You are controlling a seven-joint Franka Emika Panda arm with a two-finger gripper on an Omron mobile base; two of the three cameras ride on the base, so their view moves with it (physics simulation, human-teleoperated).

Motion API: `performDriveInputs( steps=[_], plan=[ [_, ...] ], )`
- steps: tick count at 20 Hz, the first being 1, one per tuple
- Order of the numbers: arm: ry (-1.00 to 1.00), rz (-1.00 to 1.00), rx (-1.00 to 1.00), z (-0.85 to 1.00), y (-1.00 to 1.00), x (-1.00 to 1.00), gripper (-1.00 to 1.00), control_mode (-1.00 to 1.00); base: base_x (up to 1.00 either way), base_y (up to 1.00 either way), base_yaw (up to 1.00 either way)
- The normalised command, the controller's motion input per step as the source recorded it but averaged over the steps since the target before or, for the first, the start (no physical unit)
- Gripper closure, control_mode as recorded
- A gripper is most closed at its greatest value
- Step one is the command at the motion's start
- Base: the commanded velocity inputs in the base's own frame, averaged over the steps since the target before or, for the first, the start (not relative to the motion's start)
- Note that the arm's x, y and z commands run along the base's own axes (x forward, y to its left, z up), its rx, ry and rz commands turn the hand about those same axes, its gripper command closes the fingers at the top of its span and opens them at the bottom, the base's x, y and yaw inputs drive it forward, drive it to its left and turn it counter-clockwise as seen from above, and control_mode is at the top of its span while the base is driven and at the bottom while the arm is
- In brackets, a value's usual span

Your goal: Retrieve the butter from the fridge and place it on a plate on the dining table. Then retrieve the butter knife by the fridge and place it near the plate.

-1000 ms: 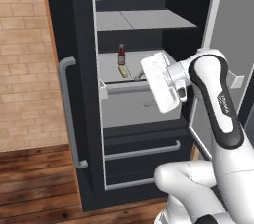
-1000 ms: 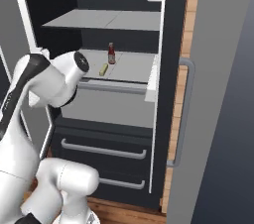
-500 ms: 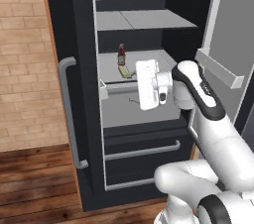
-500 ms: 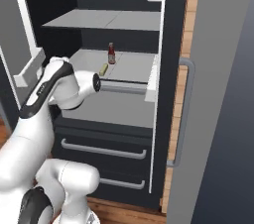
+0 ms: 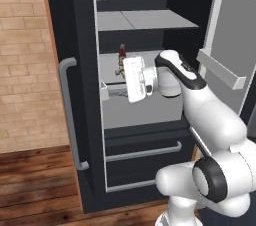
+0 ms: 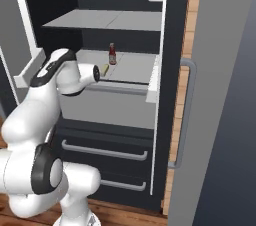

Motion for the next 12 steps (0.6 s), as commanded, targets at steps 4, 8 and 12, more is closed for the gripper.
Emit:
performDriveInputs(
  steps=[4,8,12],
  plan=[
    [0.1,0.04,-0.03,0.0,0.53,0.0,-1.0,-1.0,0.0,0.0,0.0],
    [0.04,0.01,-0.02,0.0,0.55,0.02,-1.0,-1.0,0.0,0.0,0.0],
    [0.0,0.0,0.0,0.0,0.59,0.0,-1.0,-1.0,0.0,0.0,0.0]
  ],
)
